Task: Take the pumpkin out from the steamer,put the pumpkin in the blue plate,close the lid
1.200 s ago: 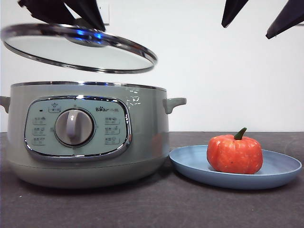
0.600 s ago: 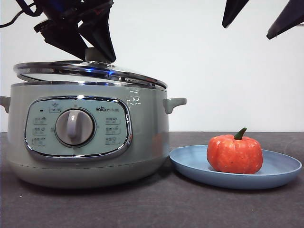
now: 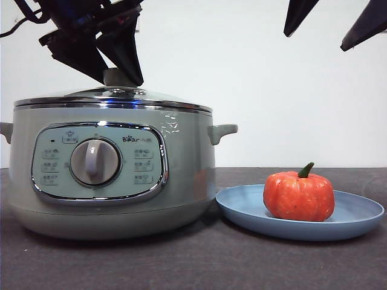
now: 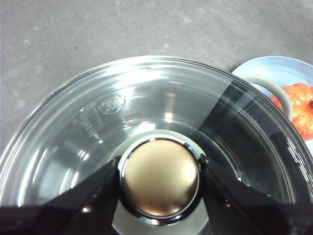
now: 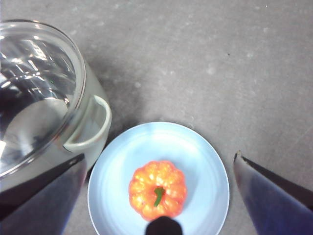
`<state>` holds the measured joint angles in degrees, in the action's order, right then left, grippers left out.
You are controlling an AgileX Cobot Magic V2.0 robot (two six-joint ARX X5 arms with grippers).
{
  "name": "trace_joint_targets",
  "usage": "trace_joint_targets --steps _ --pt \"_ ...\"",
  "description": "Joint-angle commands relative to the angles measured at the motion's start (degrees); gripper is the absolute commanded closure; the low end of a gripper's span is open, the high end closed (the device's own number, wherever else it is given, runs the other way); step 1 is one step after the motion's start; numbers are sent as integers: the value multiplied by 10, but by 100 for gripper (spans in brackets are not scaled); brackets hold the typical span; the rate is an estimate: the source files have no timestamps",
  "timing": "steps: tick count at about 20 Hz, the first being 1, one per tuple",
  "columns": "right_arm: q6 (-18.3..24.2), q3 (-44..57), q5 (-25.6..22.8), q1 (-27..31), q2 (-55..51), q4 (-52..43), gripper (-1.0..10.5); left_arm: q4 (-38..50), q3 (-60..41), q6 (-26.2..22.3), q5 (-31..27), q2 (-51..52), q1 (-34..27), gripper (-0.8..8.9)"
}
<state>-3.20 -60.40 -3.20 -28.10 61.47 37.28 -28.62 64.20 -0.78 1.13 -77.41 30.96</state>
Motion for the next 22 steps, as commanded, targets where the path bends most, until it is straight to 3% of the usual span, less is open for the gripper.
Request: trace_joint_targets --steps 1,2,3,11,13,14,16,19,22 --pt "-4 6 -1 0 0 -2 446 -6 0 -9 3 -5 1 539" --pt "-4 6 -1 0 0 -1 446 -1 0 -9 3 -5 0 450" --pt "-6 6 -1 0 0 0 447 7 0 -9 3 -5 -1 432" --pt "-6 6 3 0 -11 1 458 5 0 -7 -30 82 -4 438" --pt "-5 6 3 0 -23 1 580 -25 0 -7 -29 124 -4 442" --pt "-6 6 3 0 -31 1 653 -47 0 -7 -26 144 -4 480" --pt "-4 7 3 -1 -49 1 803 -94 0 -10 -26 175 -4 777" --pt "0 23 2 -1 -85 -14 942 -127 -5 -12 -37 201 -4 822" --pt "-12 90 2 -1 -146 -75 953 -99 -60 -11 -46 255 -3 822"
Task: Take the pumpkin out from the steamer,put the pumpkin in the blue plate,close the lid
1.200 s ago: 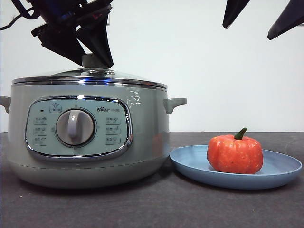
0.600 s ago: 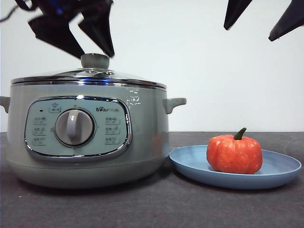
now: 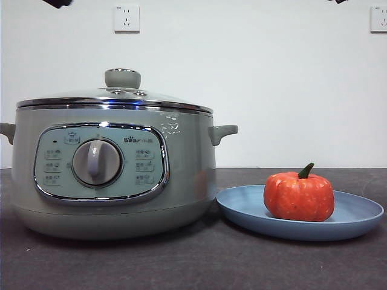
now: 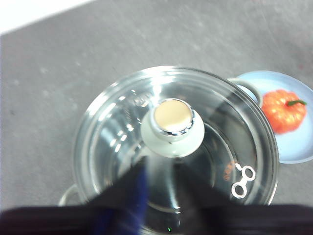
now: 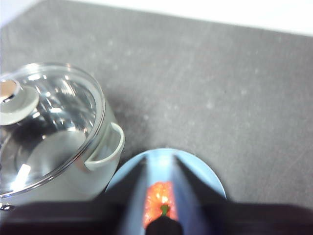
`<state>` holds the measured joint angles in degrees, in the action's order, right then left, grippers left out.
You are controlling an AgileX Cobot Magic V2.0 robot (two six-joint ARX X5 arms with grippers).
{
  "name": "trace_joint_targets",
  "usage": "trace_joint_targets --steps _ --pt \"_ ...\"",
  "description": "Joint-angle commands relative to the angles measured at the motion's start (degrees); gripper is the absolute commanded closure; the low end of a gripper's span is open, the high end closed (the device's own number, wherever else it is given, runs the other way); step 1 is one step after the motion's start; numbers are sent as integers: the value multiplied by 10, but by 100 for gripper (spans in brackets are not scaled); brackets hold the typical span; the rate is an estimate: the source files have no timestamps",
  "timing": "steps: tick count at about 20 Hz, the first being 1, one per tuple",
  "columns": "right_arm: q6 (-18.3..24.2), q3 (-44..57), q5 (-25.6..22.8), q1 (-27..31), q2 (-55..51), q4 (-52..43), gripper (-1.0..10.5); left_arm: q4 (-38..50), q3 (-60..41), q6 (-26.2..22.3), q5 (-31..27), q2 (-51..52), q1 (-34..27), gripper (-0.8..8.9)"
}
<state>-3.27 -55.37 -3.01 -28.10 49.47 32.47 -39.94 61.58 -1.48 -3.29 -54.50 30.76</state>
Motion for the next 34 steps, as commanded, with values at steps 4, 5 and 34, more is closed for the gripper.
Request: trace_joint_targets --steps 4,5,34 --pt "-27 174 0 -5 -141 -150 955 64 -154 14 -27 139 0 822" --pt "-40 202 0 -7 -165 -170 955 79 -186 15 -33 171 0 822" --pt "-43 238 -94 -8 -194 -23 946 29 -263 4 -33 356 -64 816"
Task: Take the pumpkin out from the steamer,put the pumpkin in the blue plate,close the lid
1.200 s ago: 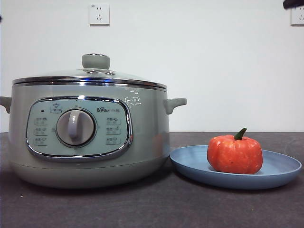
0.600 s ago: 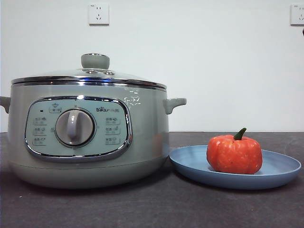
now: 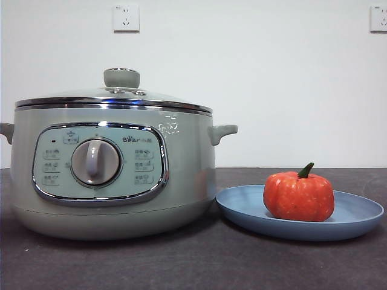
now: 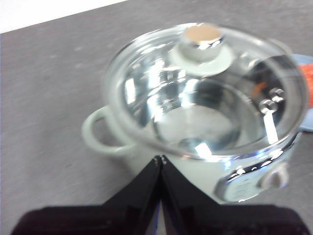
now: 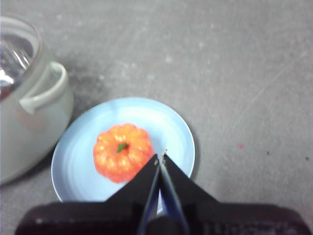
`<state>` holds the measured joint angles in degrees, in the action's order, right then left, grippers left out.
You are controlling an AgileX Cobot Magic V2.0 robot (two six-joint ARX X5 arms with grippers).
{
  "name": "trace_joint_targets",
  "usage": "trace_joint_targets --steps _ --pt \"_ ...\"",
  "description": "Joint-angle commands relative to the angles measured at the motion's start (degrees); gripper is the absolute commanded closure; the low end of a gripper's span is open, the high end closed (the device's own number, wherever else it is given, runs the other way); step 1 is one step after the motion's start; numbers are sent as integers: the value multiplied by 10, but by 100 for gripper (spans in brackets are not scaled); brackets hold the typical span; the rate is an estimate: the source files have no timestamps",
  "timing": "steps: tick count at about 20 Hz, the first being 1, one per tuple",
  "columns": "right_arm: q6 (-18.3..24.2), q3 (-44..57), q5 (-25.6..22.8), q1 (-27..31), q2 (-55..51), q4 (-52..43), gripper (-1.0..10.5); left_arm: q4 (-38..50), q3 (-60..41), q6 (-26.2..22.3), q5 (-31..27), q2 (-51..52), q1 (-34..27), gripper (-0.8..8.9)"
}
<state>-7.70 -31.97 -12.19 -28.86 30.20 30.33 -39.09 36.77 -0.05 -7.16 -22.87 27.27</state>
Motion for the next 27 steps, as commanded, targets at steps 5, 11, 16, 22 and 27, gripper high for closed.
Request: trace_joint_targets --steps 5,11,16,22,27 --pt "1 4 -2 0 -1 2 946 187 -141 -24 15 150 -162 816" --pt "1 4 -2 0 -1 2 946 261 -295 0 17 190 -232 816" --pt "1 4 -1 0 -1 2 946 283 -352 20 16 228 -233 816" --pt "1 4 -2 0 -1 2 946 259 -355 31 14 228 -233 816" --pt "1 4 -2 0 -1 2 946 259 -355 31 14 228 -233 816"
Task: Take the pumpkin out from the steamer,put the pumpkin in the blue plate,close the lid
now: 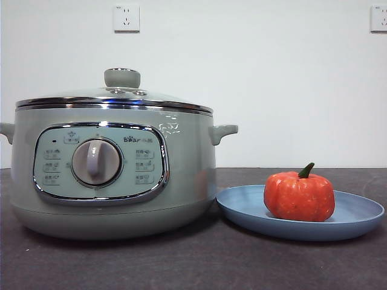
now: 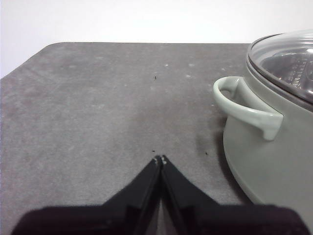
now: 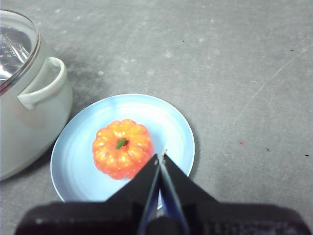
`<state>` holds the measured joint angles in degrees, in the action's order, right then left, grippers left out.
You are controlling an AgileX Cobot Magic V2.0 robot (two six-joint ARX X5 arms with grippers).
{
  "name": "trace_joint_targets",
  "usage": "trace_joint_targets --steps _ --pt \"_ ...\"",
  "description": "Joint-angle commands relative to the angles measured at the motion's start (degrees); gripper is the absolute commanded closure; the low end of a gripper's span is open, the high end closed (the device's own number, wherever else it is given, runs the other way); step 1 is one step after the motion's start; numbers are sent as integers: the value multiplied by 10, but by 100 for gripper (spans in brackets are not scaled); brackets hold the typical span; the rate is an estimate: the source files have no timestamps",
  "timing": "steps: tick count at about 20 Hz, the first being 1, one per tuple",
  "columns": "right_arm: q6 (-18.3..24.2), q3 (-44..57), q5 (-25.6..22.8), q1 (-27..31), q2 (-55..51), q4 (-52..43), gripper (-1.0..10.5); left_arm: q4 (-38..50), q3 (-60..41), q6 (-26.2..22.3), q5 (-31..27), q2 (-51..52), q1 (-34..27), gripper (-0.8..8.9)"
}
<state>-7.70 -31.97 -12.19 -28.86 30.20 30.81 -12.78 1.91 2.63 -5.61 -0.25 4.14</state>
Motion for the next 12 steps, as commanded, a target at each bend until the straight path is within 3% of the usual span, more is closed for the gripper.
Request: trace_joint_targets --steps 1,8,12 --pt "1 4 -2 0 -1 -3 946 -4 -7 4 -1 2 -2 816" --pt "1 4 -2 0 -1 -3 946 -4 -7 4 -1 2 -2 816" --pt "27 4 -78 9 -27 9 946 -4 -7 4 -1 2 -2 816"
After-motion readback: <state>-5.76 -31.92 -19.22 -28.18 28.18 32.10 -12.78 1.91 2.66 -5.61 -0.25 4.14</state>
